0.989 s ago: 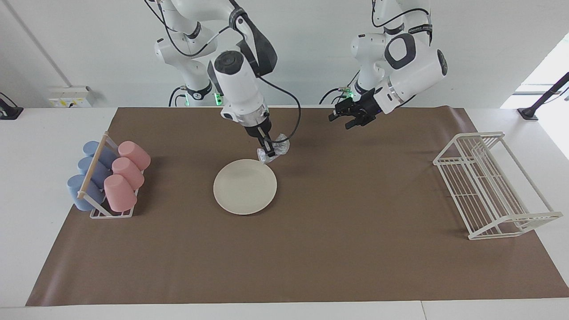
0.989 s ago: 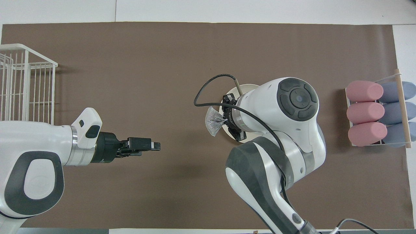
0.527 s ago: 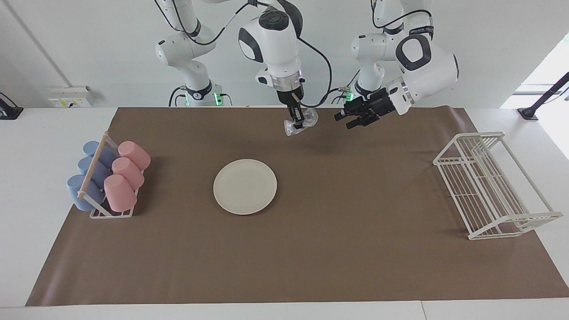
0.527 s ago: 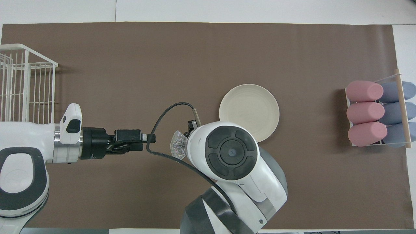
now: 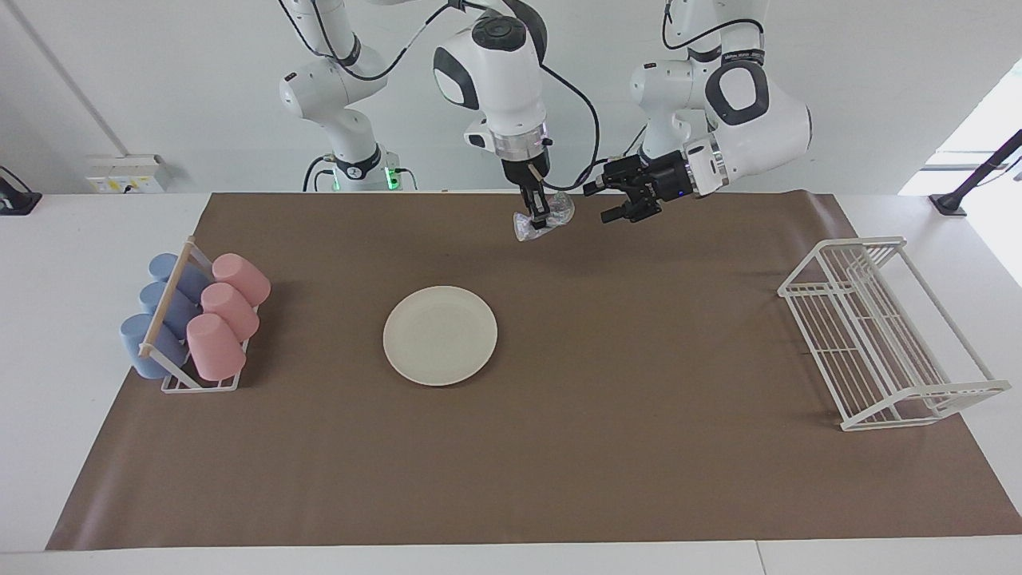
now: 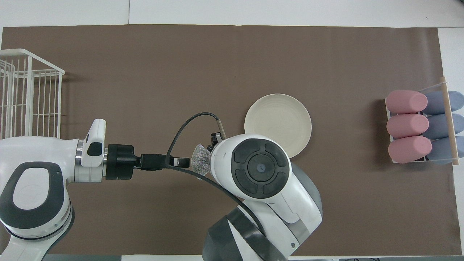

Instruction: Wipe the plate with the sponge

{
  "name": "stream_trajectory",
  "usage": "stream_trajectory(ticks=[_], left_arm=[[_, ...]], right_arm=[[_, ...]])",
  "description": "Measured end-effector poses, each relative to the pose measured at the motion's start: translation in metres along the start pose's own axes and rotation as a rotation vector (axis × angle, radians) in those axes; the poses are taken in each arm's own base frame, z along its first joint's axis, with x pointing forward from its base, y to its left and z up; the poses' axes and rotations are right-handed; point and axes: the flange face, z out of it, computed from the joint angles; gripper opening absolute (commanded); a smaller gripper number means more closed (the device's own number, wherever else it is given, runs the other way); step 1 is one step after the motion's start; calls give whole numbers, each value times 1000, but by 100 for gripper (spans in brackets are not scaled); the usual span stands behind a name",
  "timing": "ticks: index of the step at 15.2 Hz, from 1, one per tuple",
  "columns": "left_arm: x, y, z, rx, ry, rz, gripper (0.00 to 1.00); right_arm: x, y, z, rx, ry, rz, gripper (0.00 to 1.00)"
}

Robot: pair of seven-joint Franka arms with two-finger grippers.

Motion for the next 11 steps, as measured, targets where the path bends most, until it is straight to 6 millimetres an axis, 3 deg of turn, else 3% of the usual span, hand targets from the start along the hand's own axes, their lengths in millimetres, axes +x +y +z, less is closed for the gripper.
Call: stream_trajectory(ticks=[2, 4, 6, 8, 9, 11], left_arm=[[6, 0, 14, -30, 15, 2, 98], [6, 5, 32, -24, 5, 12, 87], [5, 7, 39, -21, 0, 18, 44], [5, 7, 37, -23, 1, 17, 6], [5, 6, 37, -25, -1, 16, 0], [8, 3, 30, -31, 6, 7, 0]], right_arm=[[0, 0, 0, 0, 0, 0, 0], [0, 0, 0, 0, 0, 0, 0], [0, 0, 0, 0, 0, 0, 0], [0, 0, 0, 0, 0, 0, 0], [0, 0, 0, 0, 0, 0, 0], [0, -1, -1, 2, -1, 1, 1]])
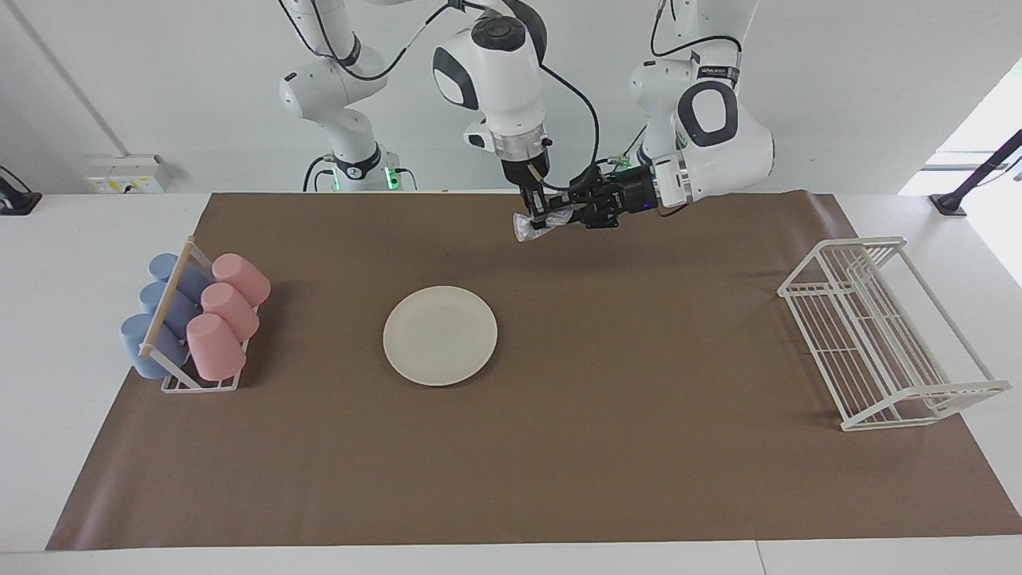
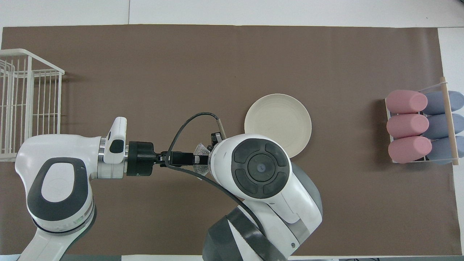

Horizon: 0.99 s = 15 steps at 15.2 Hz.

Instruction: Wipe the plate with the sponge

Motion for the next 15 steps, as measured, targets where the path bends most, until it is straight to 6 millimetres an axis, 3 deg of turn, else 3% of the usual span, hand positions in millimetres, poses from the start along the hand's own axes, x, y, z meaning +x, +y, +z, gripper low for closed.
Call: stream_trajectory(ticks=[5, 6, 7, 8, 12, 13, 15], left_arm=[[2, -4, -7, -12, -3, -14, 0], [2, -4, -7, -12, -3, -16, 0], [2, -4, -7, -13, -4, -17, 0], [2, -4, -8, -13, -3, -18, 0], [2, -4, -9, -19, -11, -21, 0], [2, -4, -9, -20, -11, -23, 0], [2, -5, -11, -21, -9, -31, 0]], right_arm=[[-2, -1, -4, 7, -4, -2, 4], [-2, -1, -4, 7, -4, -2, 21], [-2, -1, -4, 7, -4, -2, 78], [-1, -1, -4, 7, -4, 0, 100], [15, -12, -11, 25, -5, 11, 100], [29, -18, -16, 35, 0, -24, 100], [75, -37, -32, 61, 15, -169, 100]])
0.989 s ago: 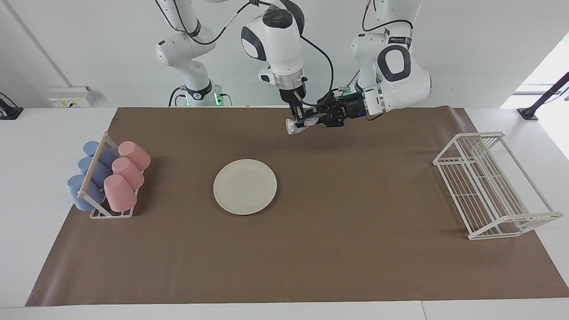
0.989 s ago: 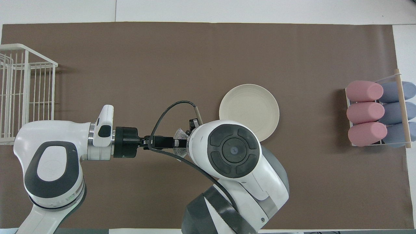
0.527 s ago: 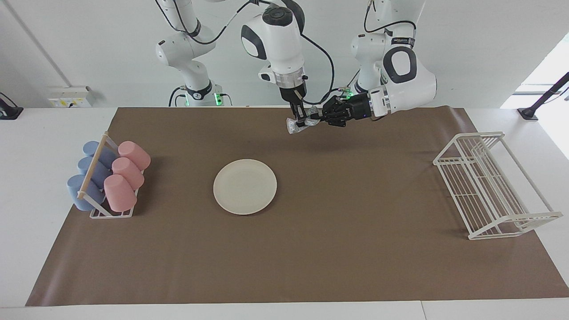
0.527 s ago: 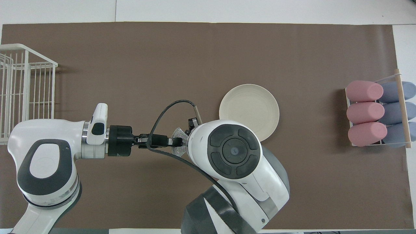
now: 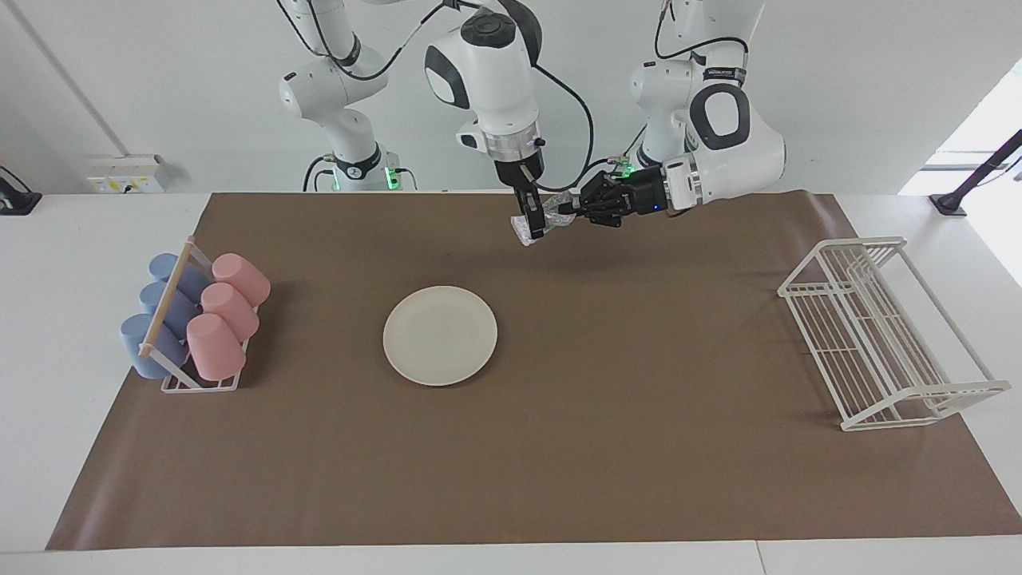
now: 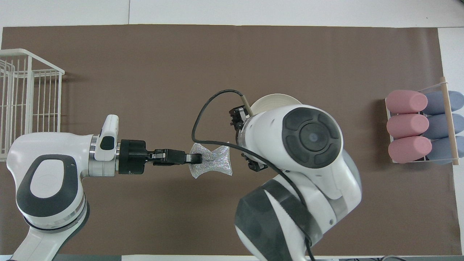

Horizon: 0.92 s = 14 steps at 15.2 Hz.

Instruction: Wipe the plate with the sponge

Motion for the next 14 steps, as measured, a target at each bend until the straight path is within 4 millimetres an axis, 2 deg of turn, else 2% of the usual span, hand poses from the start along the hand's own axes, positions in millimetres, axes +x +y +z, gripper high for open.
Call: stream_trajectory(ticks=[2, 5, 11, 13, 14], left_arm=[[0, 0, -1, 9, -1, -17, 0], [2, -1, -5, 80, -5, -49, 0], [13, 6, -26, 304, 17, -126, 0], [18, 9, -41, 404, 35, -143, 0], [21, 11, -48, 460, 44, -150, 0]], right_arm=[[57, -7, -19, 20, 20, -158, 100], [128, -1, -44, 0, 44, -412, 100], [269, 36, -73, -102, 15, -897, 100], [302, 50, -84, -126, -11, -981, 100], [311, 56, -89, -140, -30, -1003, 100]])
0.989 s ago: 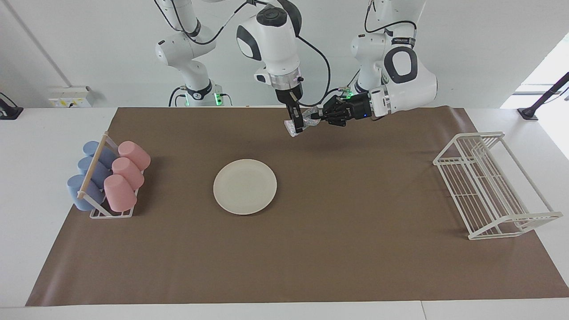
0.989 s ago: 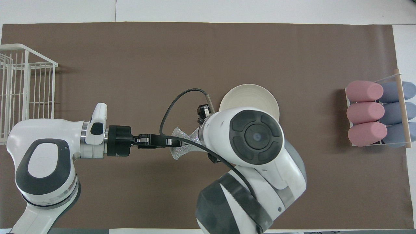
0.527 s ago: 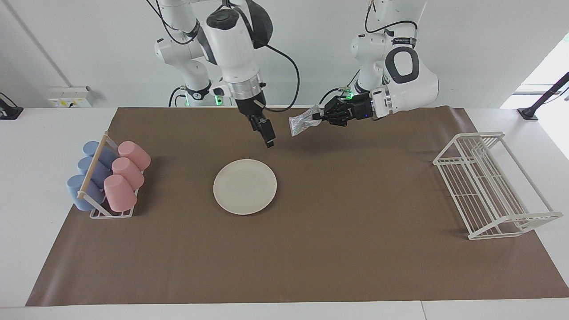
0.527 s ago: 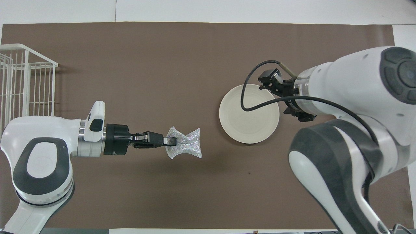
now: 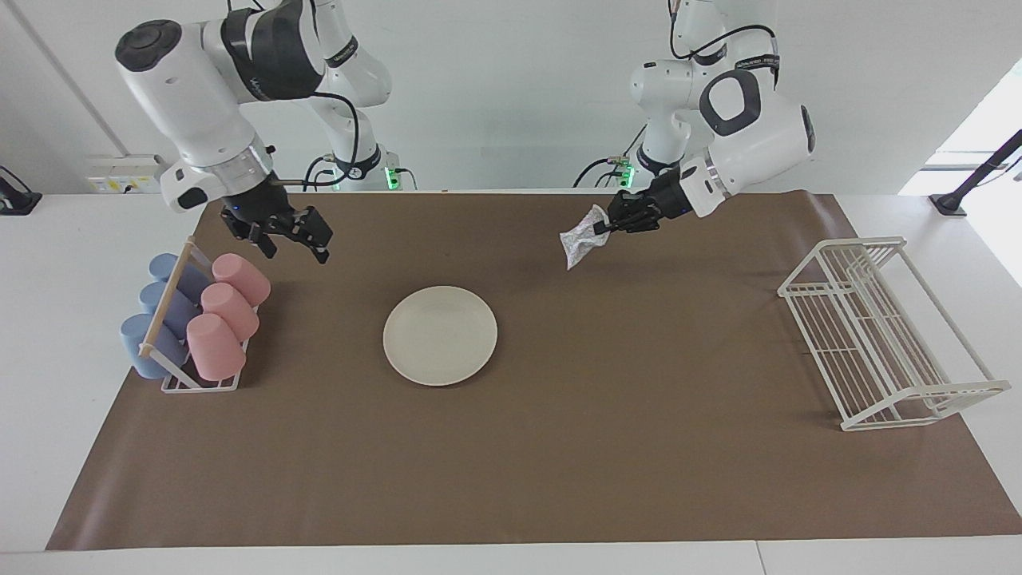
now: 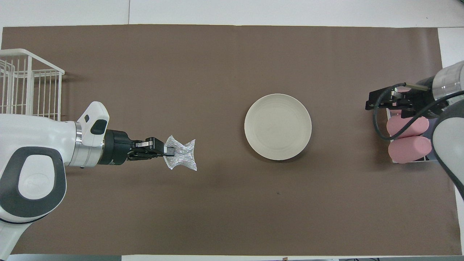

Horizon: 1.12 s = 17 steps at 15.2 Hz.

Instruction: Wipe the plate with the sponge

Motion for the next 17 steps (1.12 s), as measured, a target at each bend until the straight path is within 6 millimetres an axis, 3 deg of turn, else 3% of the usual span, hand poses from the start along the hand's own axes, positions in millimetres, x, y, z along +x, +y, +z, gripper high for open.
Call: stream_trajectory(ticks=[3, 6, 9, 13, 17], left_arm=[[4, 0, -13, 149, 30, -16, 0], [9, 2, -23, 350, 48, -27, 0], [16, 0, -33, 545, 40, 3, 0], [15, -19, -38, 814, -10, 49, 0], [16, -18, -39, 1088, -39, 41, 0]], right_arm=[[-6, 22, -25, -17, -60, -30, 100], [-8, 31, -51, -74, -67, -75, 100], [-7, 43, -53, -88, -81, -105, 100], [-4, 64, -48, -85, -107, -81, 100], [-4, 66, -48, -85, -110, -81, 100]])
